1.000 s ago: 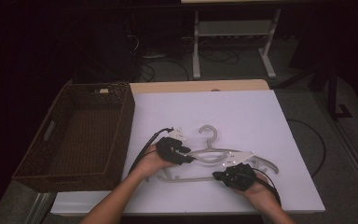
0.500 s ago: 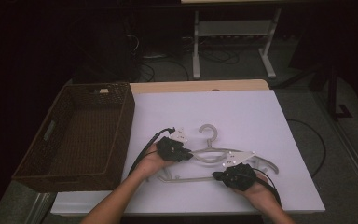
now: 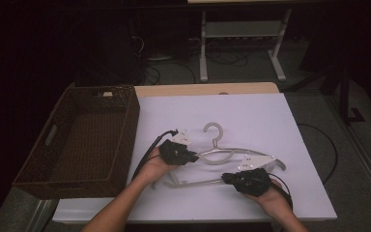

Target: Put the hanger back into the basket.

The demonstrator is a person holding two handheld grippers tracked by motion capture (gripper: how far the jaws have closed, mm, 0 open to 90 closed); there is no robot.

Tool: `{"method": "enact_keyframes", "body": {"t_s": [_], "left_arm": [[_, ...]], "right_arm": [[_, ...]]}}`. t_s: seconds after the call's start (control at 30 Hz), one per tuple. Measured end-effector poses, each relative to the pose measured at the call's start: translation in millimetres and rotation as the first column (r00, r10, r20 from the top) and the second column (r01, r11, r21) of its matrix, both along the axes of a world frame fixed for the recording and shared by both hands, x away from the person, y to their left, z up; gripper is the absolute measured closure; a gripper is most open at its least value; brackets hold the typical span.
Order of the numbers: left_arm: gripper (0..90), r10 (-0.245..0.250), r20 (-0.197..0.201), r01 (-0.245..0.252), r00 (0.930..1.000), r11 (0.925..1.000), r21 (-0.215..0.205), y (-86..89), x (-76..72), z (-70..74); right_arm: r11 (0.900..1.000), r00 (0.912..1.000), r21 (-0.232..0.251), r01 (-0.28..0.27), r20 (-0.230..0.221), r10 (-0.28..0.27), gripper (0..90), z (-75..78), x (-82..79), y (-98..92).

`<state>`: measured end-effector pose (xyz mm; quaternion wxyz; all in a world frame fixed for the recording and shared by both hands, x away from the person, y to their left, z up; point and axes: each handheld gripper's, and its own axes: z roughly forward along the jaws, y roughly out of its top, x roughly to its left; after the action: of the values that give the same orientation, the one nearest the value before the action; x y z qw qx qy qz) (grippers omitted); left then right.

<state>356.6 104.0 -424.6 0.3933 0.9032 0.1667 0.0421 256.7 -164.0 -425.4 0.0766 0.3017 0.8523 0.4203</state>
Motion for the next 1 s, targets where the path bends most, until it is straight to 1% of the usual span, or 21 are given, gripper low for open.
{"method": "enact_keyframes", "body": {"t_s": [0.03, 0.1, 0.13, 0.2, 0.27, 0.3, 0.37, 0.43, 0.47, 0.57, 0.63, 0.67, 0.73, 0.83, 0.87, 0.9, 1.0], "left_arm": [[82.8, 0.001, 0.005, -0.001, 1.0000, 1.0000, 0.006, 1.0, 0.4, 1.4], [82.7, 0.017, 0.004, -0.017, 0.9998, 0.9999, -0.003, 2.4, 0.1, 3.6], [82.8, 0.020, 0.005, -0.020, 0.9998, 0.9998, -0.002, 3.3, 0.4, 5.0], [82.8, 0.029, 0.006, -0.029, 0.9996, 0.9996, -0.003, 5.0, 0.4, 8.2], [82.8, 0.037, 0.011, -0.037, 0.9993, 0.9993, -0.005, 5.9, -0.2, 12.3], [82.8, 0.043, 0.016, -0.043, 0.9989, 0.9990, -0.010, 6.1, -0.6, 14.6], [82.8, 0.055, 0.026, -0.055, 0.9981, 0.9984, -0.008, 7.7, -0.9, 20.3], [82.8, 0.067, 0.027, -0.067, 0.9974, 0.9977, -0.013, 9.1, -1.0, 26.1], [82.8, 0.080, 0.022, -0.079, 0.9966, 0.9966, -0.023, 9.1, -2.0, 28.7], [82.8, 0.092, 0.048, -0.092, 0.9946, 0.9957, -0.011, 10.8, -3.1, 39.4], [82.8, 0.112, 0.050, -0.111, 0.9924, 0.9936, -0.018, 11.9, -3.8, 47.1], [82.8, 0.118, 0.049, -0.117, 0.9919, 0.9930, -0.019, 12.8, -3.3, 51.6], [82.8, 0.134, 0.055, -0.133, 0.9894, 0.9908, -0.024, 14.1, -3.0, 60.4], [82.8, 0.143, 0.074, -0.142, 0.9870, 0.9897, -0.020, 17.3, -3.1, 75.1], [82.8, 0.156, 0.081, -0.155, 0.9844, 0.9876, -0.023, 18.5, -3.5, 80.6], [82.8, 0.159, 0.085, -0.158, 0.9836, 0.9873, -0.017, 19.9, -3.5, 84.1], [82.8, 0.178, 0.090, -0.177, 0.9799, 0.9839, -0.026, 25.1, -3.2, 94.6]], "right_arm": [[1.000, 1.0000, 0.012, 0.007, 0.006, -0.007, 78.4, 1.6, -0.3, -1.8], [1.000, 0.9998, 0.026, 0.015, 0.010, -0.015, 73.6, 3.7, -0.7, -4.9], [0.999, 0.9995, 0.031, 0.026, 0.018, -0.026, 68.2, 4.6, -0.8, -6.7], [0.999, 0.9991, 0.040, 0.034, 0.024, -0.035, 62.8, 5.9, 0.0, -10.3], [0.997, 0.9982, 0.057, 0.051, 0.029, -0.052, 54.1, 8.3, -0.1, -13.9], [0.996, 0.9979, 0.063, 0.057, 0.027, -0.059, 51.8, 9.9, -0.4, -15.9], [0.994, 0.9962, 0.082, 0.073, 0.042, -0.077, 43.3, 12.9, -0.9, -19.8], [0.992, 0.9945, 0.093, 0.083, 0.055, -0.088, 37.1, 15.0, -1.5, -23.3], [0.991, 0.9933, 0.098, 0.089, 0.065, -0.095, 33.7, 15.5, -1.5, -25.0], [0.987, 0.9910, 0.122, 0.100, 0.077, -0.110, 25.9, 16.1, -0.9, -28.8], [0.986, 0.9896, 0.129, 0.108, 0.082, -0.119, 22.7, 16.9, -0.9, -30.0], [0.985, 0.9886, 0.136, 0.107, 0.091, -0.120, 21.6, 17.2, -0.7, -30.5], [0.983, 0.9874, 0.142, 0.112, 0.095, -0.127, 20.9, 18.0, -0.9, -31.2], [0.983, 0.9866, 0.145, 0.114, 0.100, -0.129, 20.2, 18.6, -2.0, -32.0], [0.983, 0.9861, 0.144, 0.114, 0.104, -0.130, 19.7, 18.8, -2.1, -32.3], [0.983, 0.9867, 0.145, 0.116, 0.096, -0.131, 19.1, 19.1, -2.9, -32.5], [0.982, 0.9856, 0.149, 0.118, 0.103, -0.134, 18.4, 19.6, -2.8, -33.7]]}}
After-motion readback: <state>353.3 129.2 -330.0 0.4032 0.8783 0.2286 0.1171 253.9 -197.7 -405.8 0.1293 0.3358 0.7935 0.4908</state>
